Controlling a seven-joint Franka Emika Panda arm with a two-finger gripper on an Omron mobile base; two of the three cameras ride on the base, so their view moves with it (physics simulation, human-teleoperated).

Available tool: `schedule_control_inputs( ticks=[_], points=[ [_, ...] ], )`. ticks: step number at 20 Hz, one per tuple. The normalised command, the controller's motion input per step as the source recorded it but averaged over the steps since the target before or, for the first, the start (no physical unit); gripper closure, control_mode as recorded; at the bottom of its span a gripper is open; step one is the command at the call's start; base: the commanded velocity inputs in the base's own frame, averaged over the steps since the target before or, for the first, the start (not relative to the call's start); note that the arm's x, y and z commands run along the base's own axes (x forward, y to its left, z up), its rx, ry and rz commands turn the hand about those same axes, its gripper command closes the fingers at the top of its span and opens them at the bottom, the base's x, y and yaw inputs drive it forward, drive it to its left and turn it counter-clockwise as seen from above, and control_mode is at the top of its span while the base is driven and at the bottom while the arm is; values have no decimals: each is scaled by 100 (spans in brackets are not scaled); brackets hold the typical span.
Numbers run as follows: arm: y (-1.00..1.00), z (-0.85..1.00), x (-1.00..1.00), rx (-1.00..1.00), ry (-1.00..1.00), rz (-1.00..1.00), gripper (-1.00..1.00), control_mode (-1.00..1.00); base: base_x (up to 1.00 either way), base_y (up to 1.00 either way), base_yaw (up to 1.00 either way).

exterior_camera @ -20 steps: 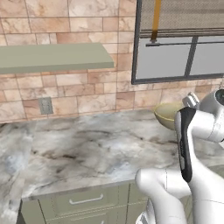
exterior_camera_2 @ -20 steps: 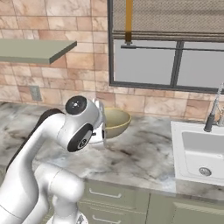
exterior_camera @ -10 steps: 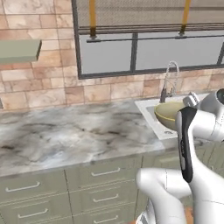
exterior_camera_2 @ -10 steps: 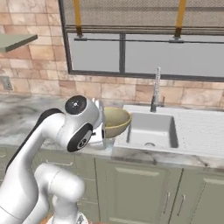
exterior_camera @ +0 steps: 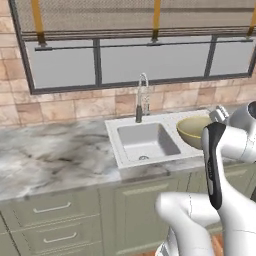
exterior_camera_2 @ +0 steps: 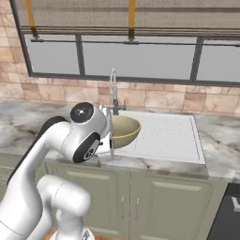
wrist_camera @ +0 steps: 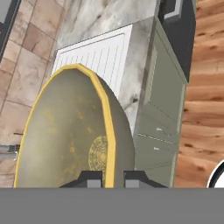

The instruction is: Place the two vegetables and bowl onto the tray for setting up a vegetable dip station.

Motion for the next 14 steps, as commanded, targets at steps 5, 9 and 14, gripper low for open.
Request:
schedule_control_inputs(
  ticks=[5, 9, 14],
  points=[
    [0, 0, 0, 0, 0, 0, 100, 100, 0, -100, 0],
    [0, 0, 0, 0, 0, 0, 100, 100, 0, -100, 0],
    [0, 0, 0, 0, 0, 0, 100, 100, 0, -100, 0]
  ],
)
